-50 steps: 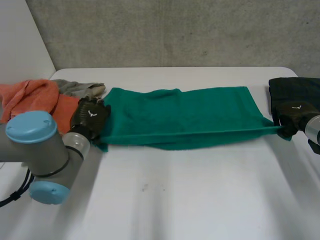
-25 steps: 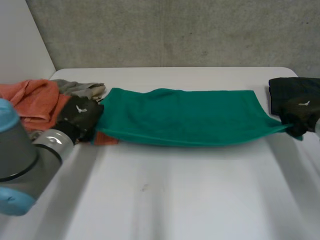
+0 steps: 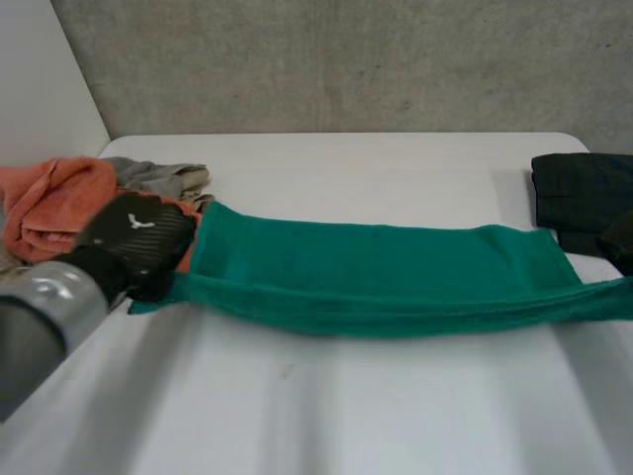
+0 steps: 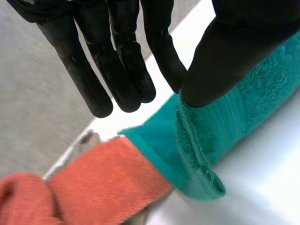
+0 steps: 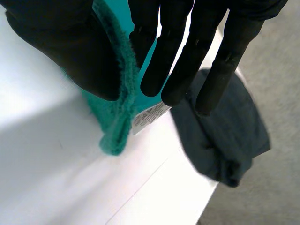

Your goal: Fold the laundry.

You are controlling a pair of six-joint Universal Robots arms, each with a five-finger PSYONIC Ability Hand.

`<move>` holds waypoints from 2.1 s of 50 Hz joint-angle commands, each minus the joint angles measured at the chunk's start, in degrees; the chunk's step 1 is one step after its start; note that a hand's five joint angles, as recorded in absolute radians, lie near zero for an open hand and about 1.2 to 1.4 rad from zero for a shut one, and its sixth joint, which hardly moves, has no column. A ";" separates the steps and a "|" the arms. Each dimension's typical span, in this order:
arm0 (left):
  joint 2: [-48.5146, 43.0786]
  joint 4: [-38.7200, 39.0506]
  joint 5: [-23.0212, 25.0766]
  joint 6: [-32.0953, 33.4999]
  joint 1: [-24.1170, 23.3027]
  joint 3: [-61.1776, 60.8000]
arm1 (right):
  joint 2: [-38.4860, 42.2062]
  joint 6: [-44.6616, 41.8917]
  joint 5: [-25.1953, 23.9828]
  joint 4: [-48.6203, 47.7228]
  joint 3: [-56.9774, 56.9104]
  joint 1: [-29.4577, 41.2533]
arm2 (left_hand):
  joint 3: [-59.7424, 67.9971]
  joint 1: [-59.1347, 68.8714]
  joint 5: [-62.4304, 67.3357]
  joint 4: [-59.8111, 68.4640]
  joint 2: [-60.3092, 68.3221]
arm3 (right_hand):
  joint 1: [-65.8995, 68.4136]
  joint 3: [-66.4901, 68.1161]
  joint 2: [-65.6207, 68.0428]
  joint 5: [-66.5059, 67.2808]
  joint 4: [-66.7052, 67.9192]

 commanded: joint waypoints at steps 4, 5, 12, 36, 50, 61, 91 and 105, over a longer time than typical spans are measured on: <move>-24.60 9.12 -0.92 2.03 -3.64 17.75 | 15.17 2.93 7.67 -15.42 -6.16 4.13 | 11.65 13.50 14.23 11.37 11.39 | 14.79 11.79 12.07 13.74 11.25; -25.92 9.12 -1.01 2.56 -3.91 19.33 | 17.18 2.93 8.02 -17.35 -7.65 5.26 | 11.65 13.50 14.23 11.37 11.39 | 14.79 11.79 12.07 13.74 11.25; -40.67 9.39 -7.86 8.97 -7.33 37.94 | 27.30 2.93 9.17 -26.76 -15.30 7.64 | 11.65 13.50 14.23 11.37 11.39 | 14.79 11.79 12.07 13.74 11.25; -48.44 20.46 -15.34 15.22 -12.87 50.47 | 27.41 17.34 13.13 -34.78 -20.77 10.11 | -57.29 -55.44 -54.71 -57.57 -57.55 | -55.21 -58.21 -57.93 -56.26 -58.75; -34.20 21.16 -15.16 10.40 -12.61 28.23 | 18.87 18.75 -5.42 -26.42 0.51 0.27 | -57.46 -55.61 -54.88 -57.74 -57.72 | -36.79 -39.80 -39.51 -37.84 -40.33; -32.35 21.16 -14.46 3.71 -12.52 24.09 | 24.76 17.70 -6.12 -36.52 0.87 -2.90 | -57.29 -55.44 -54.71 -57.57 -57.55 | -22.20 -25.21 -24.92 -23.25 -25.74; -19.43 22.39 -13.58 3.27 -10.94 12.84 | 14.65 6.45 3.90 -43.54 -2.83 17.00 | -57.29 -55.44 -54.71 -57.57 -57.55 | 14.79 11.79 12.07 13.74 11.25; -18.46 23.19 -13.58 0.28 -11.29 11.35 | 29.84 4.87 -4.02 -55.52 -0.80 45.96 | -57.29 -55.44 -54.71 -57.57 -57.55 | 14.79 11.79 12.07 13.74 11.25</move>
